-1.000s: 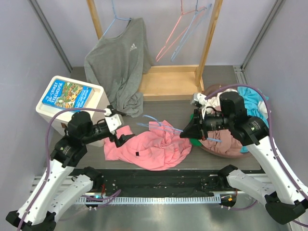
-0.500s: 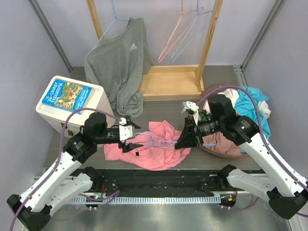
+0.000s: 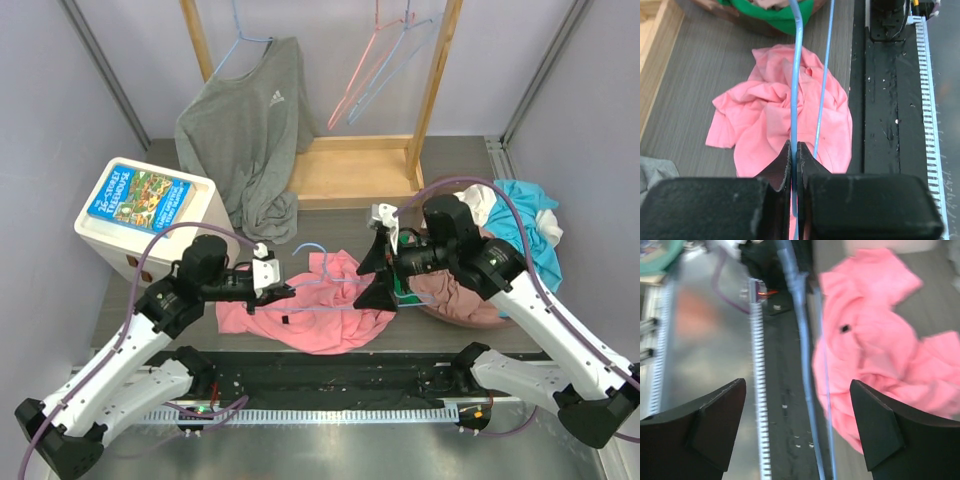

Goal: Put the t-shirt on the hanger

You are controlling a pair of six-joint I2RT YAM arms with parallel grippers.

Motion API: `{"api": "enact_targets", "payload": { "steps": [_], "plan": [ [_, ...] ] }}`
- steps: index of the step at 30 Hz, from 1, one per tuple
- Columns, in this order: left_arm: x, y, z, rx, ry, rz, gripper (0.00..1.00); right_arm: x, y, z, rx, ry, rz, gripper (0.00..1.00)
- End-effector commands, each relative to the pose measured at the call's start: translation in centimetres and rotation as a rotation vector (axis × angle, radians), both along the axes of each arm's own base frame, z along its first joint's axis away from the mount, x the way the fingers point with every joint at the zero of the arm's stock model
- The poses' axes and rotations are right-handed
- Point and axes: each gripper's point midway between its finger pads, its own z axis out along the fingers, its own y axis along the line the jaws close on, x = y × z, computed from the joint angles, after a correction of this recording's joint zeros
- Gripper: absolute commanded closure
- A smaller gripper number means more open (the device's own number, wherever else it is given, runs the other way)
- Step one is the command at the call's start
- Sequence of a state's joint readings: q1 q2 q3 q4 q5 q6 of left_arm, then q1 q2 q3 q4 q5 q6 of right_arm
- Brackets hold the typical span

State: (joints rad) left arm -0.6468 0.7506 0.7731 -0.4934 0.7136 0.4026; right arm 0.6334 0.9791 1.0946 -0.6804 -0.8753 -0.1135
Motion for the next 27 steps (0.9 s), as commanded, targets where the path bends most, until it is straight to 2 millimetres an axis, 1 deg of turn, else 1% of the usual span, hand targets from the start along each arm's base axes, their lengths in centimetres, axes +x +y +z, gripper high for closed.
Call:
{"api": "enact_targets", "payload": {
  "steps": [1,2,3,4,5,6,7,8,9,14,16,17,19,20,21,22,23,24,25,27],
  "plan": [
    [-0.1,0.4,0.2,0.017,0.058,0.046,1.00,6.3,-0.2,1.4,-0.085,-0.239,-0.191,0.09],
    [0.2,0.3,0.4,0.019,0.072,0.065,1.00,7.1,0.1,2.0,-0.095,-0.288,-0.178,0.07],
    [0.5,0.4,0.0,0.040,0.093,0.081,1.00,7.4,0.1,2.0,-0.115,-0.295,-0.185,0.07],
    [0.8,0.4,-0.3,0.057,0.102,0.093,1.00,7.1,0.6,2.0,-0.123,-0.308,-0.152,0.07],
    [0.9,0.4,0.1,0.062,0.103,0.098,1.00,7.3,1.2,2.1,-0.138,-0.354,-0.101,0.07],
    [1.1,0.3,-0.2,0.073,0.119,0.100,1.00,7.0,1.2,1.5,-0.174,-0.366,-0.072,0.07],
    [1.1,0.3,-0.1,0.073,0.119,0.100,1.00,7.0,1.5,1.2,-0.188,-0.379,-0.056,0.08],
    [1.1,0.3,-0.2,0.074,0.125,0.100,1.00,6.6,2.0,1.0,-0.195,-0.393,-0.025,0.10],
    [1.1,0.2,-0.2,0.075,0.126,0.100,1.00,6.7,2.2,0.3,-0.216,-0.413,-0.001,0.10],
    [1.0,0.3,-0.6,0.085,0.132,0.099,1.00,5.5,2.9,-0.6,-0.213,-0.406,0.116,0.17],
    [0.8,0.3,-0.7,0.080,0.135,0.089,1.00,5.6,3.1,-1.2,-0.217,-0.408,0.130,0.18],
    [0.7,0.2,-0.5,0.070,0.130,0.078,1.00,5.6,3.1,-1.8,-0.226,-0.404,0.136,0.20],
    [0.5,0.0,-0.4,0.059,0.138,0.072,1.00,6.0,3.4,-2.4,-0.229,-0.420,0.140,0.22],
    [0.5,0.0,-0.4,0.058,0.143,0.071,1.00,6.1,3.4,-2.8,-0.230,-0.415,0.140,0.31],
    [0.7,0.1,-0.5,0.062,0.144,0.083,1.00,6.1,3.6,-2.7,-0.221,-0.422,0.145,0.37],
    [0.8,0.1,-0.6,0.067,0.148,0.095,1.00,6.0,3.6,-2.8,-0.216,-0.419,0.152,0.50],
    [0.9,0.2,-0.8,0.072,0.154,0.102,1.00,5.6,3.8,-2.8,-0.204,-0.410,0.168,0.58],
    [0.9,0.3,-0.9,0.077,0.155,0.104,1.00,5.4,3.8,-2.8,-0.200,-0.403,0.173,0.70],
    [0.9,0.3,-1.0,0.079,0.155,0.107,1.00,5.3,3.7,-2.9,-0.200,-0.392,0.174,0.98],
    [1.0,0.5,-1.5,0.091,0.164,0.121,1.00,5.3,3.4,-3.1,-0.214,-0.385,0.154,0.99]
  ]
}}
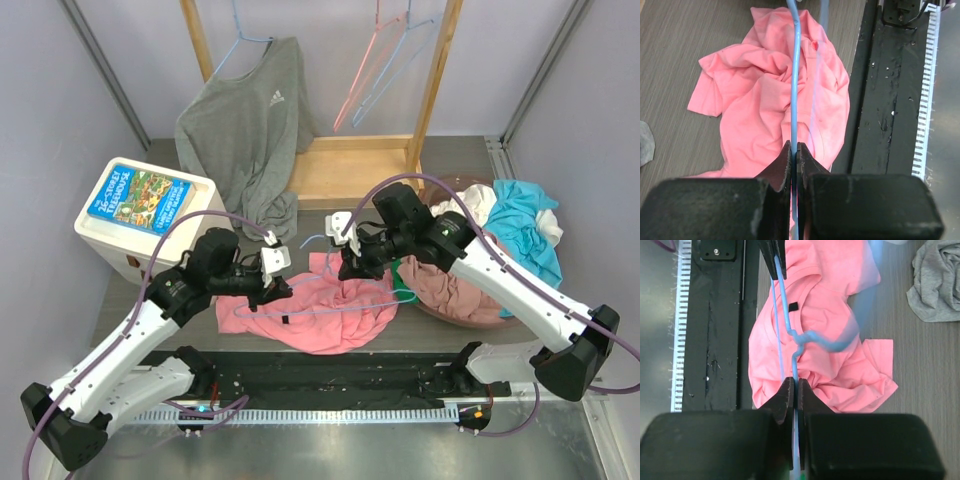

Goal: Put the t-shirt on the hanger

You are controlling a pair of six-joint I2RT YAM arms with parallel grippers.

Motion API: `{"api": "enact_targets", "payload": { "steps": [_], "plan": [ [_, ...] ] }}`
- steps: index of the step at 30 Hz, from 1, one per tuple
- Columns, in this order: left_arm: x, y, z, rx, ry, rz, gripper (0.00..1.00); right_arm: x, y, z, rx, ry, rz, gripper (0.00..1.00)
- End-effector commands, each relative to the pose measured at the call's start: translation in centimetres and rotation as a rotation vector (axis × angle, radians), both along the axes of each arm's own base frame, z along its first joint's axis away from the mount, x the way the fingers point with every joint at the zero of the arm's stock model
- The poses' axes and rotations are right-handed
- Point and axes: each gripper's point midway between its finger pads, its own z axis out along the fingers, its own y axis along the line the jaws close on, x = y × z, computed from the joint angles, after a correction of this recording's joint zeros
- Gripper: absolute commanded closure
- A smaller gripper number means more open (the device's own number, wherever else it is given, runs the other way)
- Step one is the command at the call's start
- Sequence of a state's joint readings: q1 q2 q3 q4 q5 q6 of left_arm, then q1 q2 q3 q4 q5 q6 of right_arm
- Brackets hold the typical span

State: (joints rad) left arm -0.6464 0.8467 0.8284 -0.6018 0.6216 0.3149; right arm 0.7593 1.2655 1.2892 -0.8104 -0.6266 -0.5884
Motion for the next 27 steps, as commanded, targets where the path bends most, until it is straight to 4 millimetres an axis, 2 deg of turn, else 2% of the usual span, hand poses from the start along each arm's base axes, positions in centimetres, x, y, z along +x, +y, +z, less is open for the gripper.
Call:
{"api": "enact_targets", "payload": {
  "steps": [1,2,5,7,10,14,16,21,24,27],
  "plan": [
    [0.5,0.1,0.3,-0.005,-0.005,0.043,0.95,0.0,0.1,0.4,0.030,-0.021,-0.004,0.99],
    [0.8,0.3,0.0,0.007,0.016,0.077,0.77,-0.1,-0.4,0.4,0.031,-0.016,-0.027,0.99],
    [1.9,1.8,-0.8,0.052,0.037,0.180,0.47,-0.1,-2.8,-1.1,-0.044,-0.029,-0.114,0.99],
    [2.7,3.0,-1.0,0.068,0.037,0.241,0.43,0.0,-4.4,-2.2,-0.105,-0.045,-0.158,0.99],
    [2.4,4.4,-2.4,0.133,0.045,0.217,0.41,-0.4,-6.2,-2.7,-0.160,-0.053,-0.187,0.99],
    [1.2,5.5,-5.0,0.274,0.065,0.070,0.24,0.2,-6.8,-3.2,-0.207,-0.061,-0.224,0.99],
    [0.5,5.9,-6.2,0.348,0.100,-0.041,0.23,0.7,-6.5,-3.2,-0.219,-0.057,-0.229,0.99],
    [1.8,7.1,-8.5,0.470,0.166,-0.071,0.19,0.9,-6.5,-4.0,-0.253,-0.028,-0.237,0.99],
    [3.2,7.9,-10.2,0.537,0.141,-0.078,0.22,0.7,-6.4,-4.1,-0.244,-0.002,-0.245,0.99],
    [3.8,8.4,-11.6,0.586,0.150,-0.120,0.30,0.8,-6.3,-4.1,-0.236,0.022,-0.257,0.99]
  ]
}}
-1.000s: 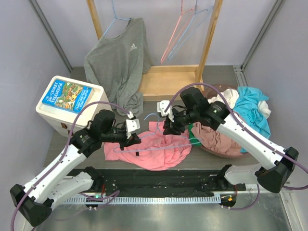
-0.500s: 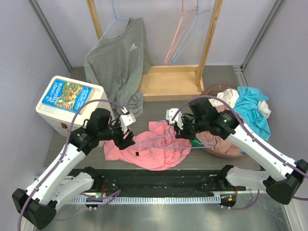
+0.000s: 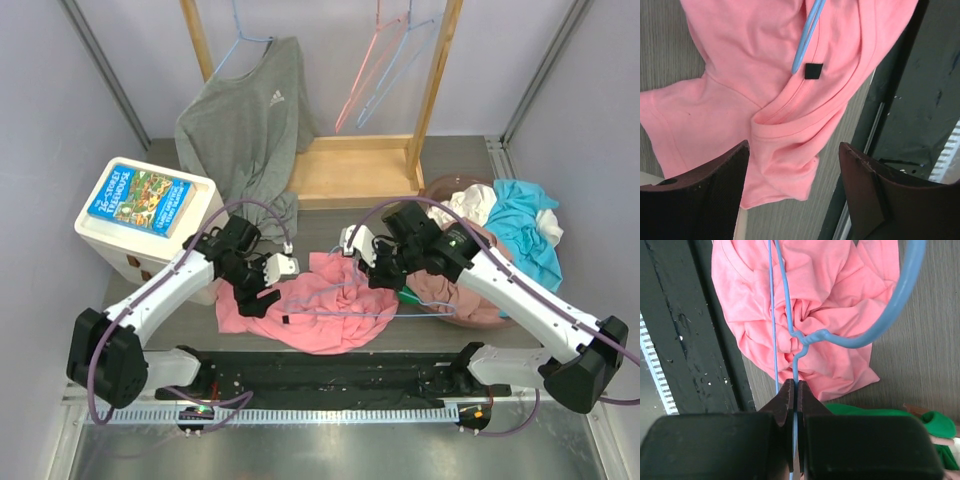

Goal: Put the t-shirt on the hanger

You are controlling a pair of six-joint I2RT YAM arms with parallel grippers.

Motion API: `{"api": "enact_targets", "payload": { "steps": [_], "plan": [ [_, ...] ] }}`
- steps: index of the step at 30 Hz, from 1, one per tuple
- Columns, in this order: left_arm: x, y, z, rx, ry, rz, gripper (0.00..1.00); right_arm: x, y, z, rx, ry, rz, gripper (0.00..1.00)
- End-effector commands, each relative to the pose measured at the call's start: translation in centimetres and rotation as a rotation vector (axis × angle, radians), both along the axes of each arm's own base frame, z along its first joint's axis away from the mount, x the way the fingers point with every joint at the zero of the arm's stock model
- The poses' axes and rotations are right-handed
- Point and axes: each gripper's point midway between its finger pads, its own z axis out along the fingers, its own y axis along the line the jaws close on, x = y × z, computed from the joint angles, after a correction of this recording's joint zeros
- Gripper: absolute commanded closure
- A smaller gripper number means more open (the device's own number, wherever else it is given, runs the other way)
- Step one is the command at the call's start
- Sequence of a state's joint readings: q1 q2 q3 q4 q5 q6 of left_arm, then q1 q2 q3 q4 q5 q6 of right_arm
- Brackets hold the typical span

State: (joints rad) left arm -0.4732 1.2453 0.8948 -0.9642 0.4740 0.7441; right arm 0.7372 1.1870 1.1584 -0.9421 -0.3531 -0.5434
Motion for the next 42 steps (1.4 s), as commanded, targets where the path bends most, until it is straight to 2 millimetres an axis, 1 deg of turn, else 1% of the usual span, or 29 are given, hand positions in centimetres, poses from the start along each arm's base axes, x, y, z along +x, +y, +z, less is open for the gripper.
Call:
{"api": "enact_targets", "payload": {
  "steps": [1,2,4,6,10,16,18,21,23,24,26,27,28,29,31,32,35,37,38,39,40,41,42],
  "plan": [
    [1.5,1.0,-0.9,0.064,-0.030,-0.089,0.33,0.6,0.3,1.5,0.042,-0.003,-0.036,0.99],
    [1.7,1.2,-1.5,0.071,-0.012,-0.100,0.33,0.7,0.4,1.4,0.042,0.010,-0.045,0.99],
    [2.3,1.2,-2.0,0.050,-0.005,-0.090,0.33,0.7,0.6,1.5,0.055,0.032,-0.054,0.99],
    [3.2,1.6,-2.7,0.045,-0.012,-0.079,0.33,0.9,0.8,1.5,0.062,0.053,-0.068,0.99],
    [4.1,1.6,-3.5,0.029,-0.011,-0.069,0.34,1.2,0.9,1.8,0.084,0.090,-0.092,0.99],
    [3.6,1.1,-4.6,0.010,0.038,-0.102,0.35,1.3,1.1,2.1,0.102,0.131,-0.101,0.99],
    [3.9,1.1,-4.9,0.011,0.024,-0.100,0.35,1.2,1.3,2.3,0.110,0.137,-0.094,0.99],
    [4.0,0.9,-5.3,0.003,0.018,-0.106,0.38,0.8,1.6,2.4,0.120,0.167,-0.084,0.99],
    [3.8,0.9,-5.5,0.002,0.036,-0.113,0.47,0.3,1.8,2.3,0.123,0.199,-0.074,0.99],
    [3.6,0.8,-5.5,-0.005,0.043,-0.118,0.57,0.2,1.8,2.1,0.121,0.211,-0.070,0.99],
    [3.2,0.9,-5.5,-0.009,0.052,-0.129,0.66,-0.3,1.8,1.6,0.118,0.239,-0.063,0.99],
    [3.1,0.7,-5.3,-0.021,0.049,-0.136,0.74,-0.3,1.9,1.5,0.116,0.247,-0.064,0.99],
    [2.8,0.8,-5.1,-0.026,0.044,-0.152,0.78,-0.3,1.9,1.4,0.115,0.255,-0.068,0.99],
    [2.7,0.8,-5.0,-0.028,0.041,-0.156,0.84,-0.4,1.9,1.1,0.110,0.268,-0.068,0.99],
    [2.4,0.8,-4.5,-0.035,0.036,-0.163,0.90,-0.3,2.0,0.8,0.103,0.280,-0.075,0.99],
    [2.4,0.7,-4.3,-0.039,0.037,-0.162,0.95,-0.3,2.1,0.8,0.105,0.285,-0.074,0.99],
    [2.0,0.8,-3.9,-0.044,0.036,-0.169,1.00,-0.2,2.3,0.7,0.105,0.289,-0.071,0.99],
    [1.9,1.1,-4.0,-0.027,0.040,-0.169,1.00,0.0,2.3,0.8,0.109,0.286,-0.071,0.99],
    [1.9,1.2,-4.1,-0.017,0.044,-0.158,0.98,0.0,2.4,0.9,0.110,0.285,-0.069,0.99],
    [2.1,1.4,-4.2,-0.004,0.044,-0.142,0.91,0.0,2.4,1.0,0.114,0.284,-0.067,0.99],
    [2.3,1.7,-4.5,0.015,0.041,-0.132,0.79,0.0,2.4,0.9,0.113,0.287,-0.068,0.99],
    [2.3,1.8,-4.7,0.026,0.051,-0.131,0.60,0.0,2.4,1.0,0.115,0.283,-0.066,0.99],
    [2.3,1.9,-5.0,0.032,0.055,-0.131,0.56,0.0,2.4,1.1,0.116,0.282,-0.066,0.99]
  ]
}}
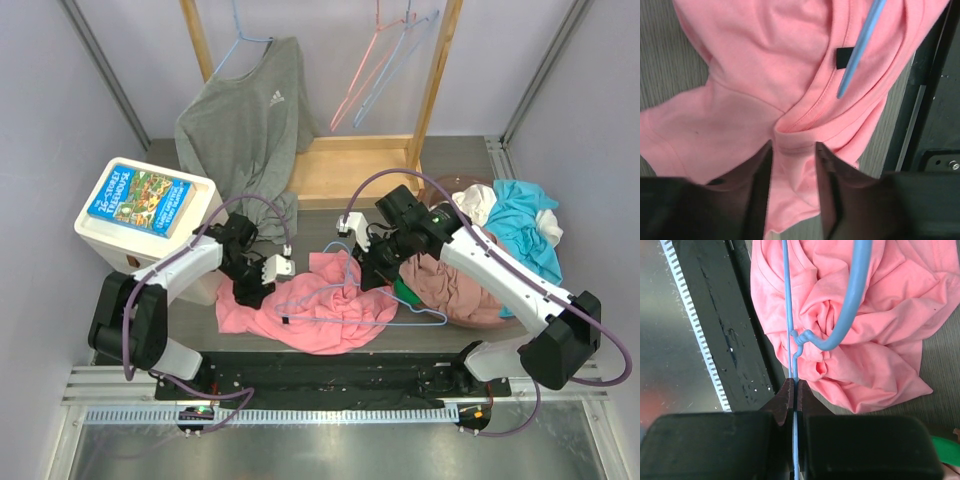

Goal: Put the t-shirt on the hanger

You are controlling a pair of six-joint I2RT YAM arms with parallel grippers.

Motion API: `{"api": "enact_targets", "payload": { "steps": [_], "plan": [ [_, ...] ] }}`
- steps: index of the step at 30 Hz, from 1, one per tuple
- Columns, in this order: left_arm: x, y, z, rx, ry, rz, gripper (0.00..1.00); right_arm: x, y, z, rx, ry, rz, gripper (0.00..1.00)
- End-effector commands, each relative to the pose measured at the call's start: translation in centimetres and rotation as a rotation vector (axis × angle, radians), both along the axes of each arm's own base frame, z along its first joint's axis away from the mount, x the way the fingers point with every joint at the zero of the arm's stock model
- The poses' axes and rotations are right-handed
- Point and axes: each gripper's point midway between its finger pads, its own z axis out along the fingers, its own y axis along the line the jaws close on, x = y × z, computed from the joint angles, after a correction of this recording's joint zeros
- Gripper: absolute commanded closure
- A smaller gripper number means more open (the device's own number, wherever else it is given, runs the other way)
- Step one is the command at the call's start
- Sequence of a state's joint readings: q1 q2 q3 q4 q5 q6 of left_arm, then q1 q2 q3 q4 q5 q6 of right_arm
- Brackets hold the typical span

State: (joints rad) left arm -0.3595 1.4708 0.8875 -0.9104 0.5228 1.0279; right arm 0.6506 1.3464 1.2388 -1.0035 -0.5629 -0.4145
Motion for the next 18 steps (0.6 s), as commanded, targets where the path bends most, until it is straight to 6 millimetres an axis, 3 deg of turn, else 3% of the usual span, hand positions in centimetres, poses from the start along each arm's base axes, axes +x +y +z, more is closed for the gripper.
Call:
{"api": "enact_targets", "payload": {
  "steps": [1,4,10,13,14,16,18],
  "plan": [
    [0.0,0.4,-0.5,0.024,0.009,0.012,0.53,0.4,0.9,1.9,0.059,-0.025,0.003,0.99],
    [0.4,0.4,-1.1,0.030,0.008,0.019,0.48,0.6,1.0,2.0,0.063,-0.028,0.004,0.99],
    [-0.1,0.5,-1.7,0.042,0.056,0.006,0.52,0.9,1.4,1.6,0.061,-0.010,0.003,0.99],
    [-0.5,0.6,-1.7,0.042,0.070,-0.004,0.67,1.0,1.6,1.3,0.059,0.003,0.005,0.99],
    [-0.6,0.5,-1.6,0.040,0.071,-0.001,0.79,1.1,1.8,1.4,0.066,0.002,0.002,0.99],
    [-0.6,0.4,-0.9,0.024,0.052,0.000,0.90,1.3,2.0,1.2,0.064,0.013,-0.003,0.99],
    [-0.7,0.3,-0.3,0.009,0.037,0.002,0.93,1.3,2.2,1.2,0.068,0.021,-0.003,0.99]
  ]
}}
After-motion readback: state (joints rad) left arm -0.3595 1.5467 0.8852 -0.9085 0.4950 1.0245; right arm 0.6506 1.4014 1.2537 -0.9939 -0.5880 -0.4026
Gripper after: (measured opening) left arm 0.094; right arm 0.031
